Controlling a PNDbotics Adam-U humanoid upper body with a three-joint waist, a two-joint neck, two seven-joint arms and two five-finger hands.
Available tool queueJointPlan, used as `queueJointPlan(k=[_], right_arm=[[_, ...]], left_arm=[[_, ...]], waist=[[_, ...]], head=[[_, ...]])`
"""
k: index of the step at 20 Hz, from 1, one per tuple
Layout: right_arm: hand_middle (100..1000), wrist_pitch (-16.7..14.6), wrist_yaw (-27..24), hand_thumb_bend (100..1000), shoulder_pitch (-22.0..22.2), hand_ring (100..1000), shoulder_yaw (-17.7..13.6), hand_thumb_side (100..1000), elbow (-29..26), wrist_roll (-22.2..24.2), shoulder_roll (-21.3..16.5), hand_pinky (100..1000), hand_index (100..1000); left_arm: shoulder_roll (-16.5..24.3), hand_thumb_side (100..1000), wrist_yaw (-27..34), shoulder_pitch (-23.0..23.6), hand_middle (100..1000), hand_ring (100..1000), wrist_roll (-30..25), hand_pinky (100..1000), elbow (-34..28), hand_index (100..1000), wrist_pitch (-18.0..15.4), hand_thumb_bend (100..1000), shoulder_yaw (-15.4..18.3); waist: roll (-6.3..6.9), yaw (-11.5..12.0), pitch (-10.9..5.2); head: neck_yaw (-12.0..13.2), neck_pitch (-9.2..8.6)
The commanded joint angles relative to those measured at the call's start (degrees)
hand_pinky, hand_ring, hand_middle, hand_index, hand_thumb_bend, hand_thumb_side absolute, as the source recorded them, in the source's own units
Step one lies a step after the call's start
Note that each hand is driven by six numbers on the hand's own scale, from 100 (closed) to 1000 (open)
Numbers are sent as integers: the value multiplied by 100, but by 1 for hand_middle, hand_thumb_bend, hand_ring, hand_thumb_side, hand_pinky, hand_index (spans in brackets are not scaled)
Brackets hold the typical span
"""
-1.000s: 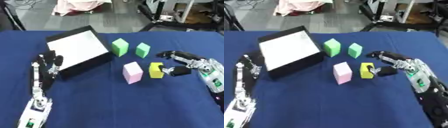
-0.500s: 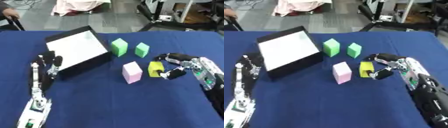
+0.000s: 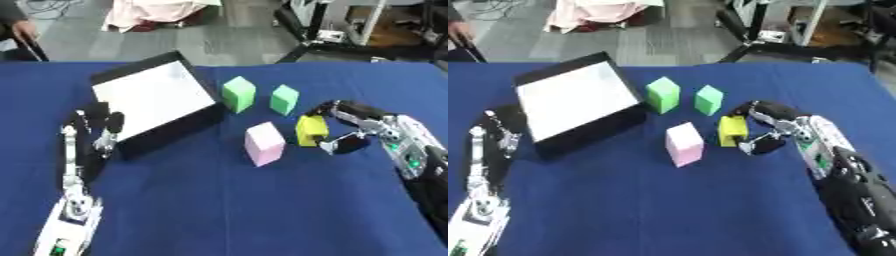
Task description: Pick up objects on the table and place them in the box.
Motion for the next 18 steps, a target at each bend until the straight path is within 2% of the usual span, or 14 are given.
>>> queueJointPlan(k=[1, 4, 7, 14, 16, 18], right_arm=[[452, 99, -787, 100, -364, 792, -62, 213, -523, -53, -134, 823, 541], [460, 315, -992, 100, -826, 792, -47, 212, -526, 21, 16, 823, 551], [463, 442, -830, 100, -1241, 792, -90, 214, -85, -41, 380, 821, 555], [486, 420, 450, 100, -1598, 799, -203, 200, 991, -466, 1236, 823, 595], [518, 421, 841, 100, -1596, 805, -252, 199, 1199, -703, 1448, 825, 639], [594, 434, 1236, 100, -1576, 815, -274, 198, 1349, -974, 1618, 827, 704]], left_arm=[[45, 767, 16, -59, 601, 691, -19, 762, -98, 689, -12, 827, -14], [25, 768, 41, -83, 602, 692, -52, 762, -110, 689, -24, 826, -59], [-37, 768, 80, -151, 602, 693, -130, 762, -121, 689, -38, 825, -146], [-244, 770, 190, -440, 603, 694, -368, 761, -175, 689, -98, 822, -390], [-290, 771, 214, -517, 604, 695, -424, 761, -192, 690, -116, 821, -445], [-320, 771, 235, -568, 604, 695, -468, 761, -208, 690, -130, 821, -484]], waist=[[-27, 25, -71], [5, 123, -63], [84, 323, -36], [259, 949, 87], [284, 1079, 120], [295, 1163, 150]], head=[[-18, -11], [-119, -11], [-326, -11], [-948, -11], [-1079, -11], [-1176, -11]])
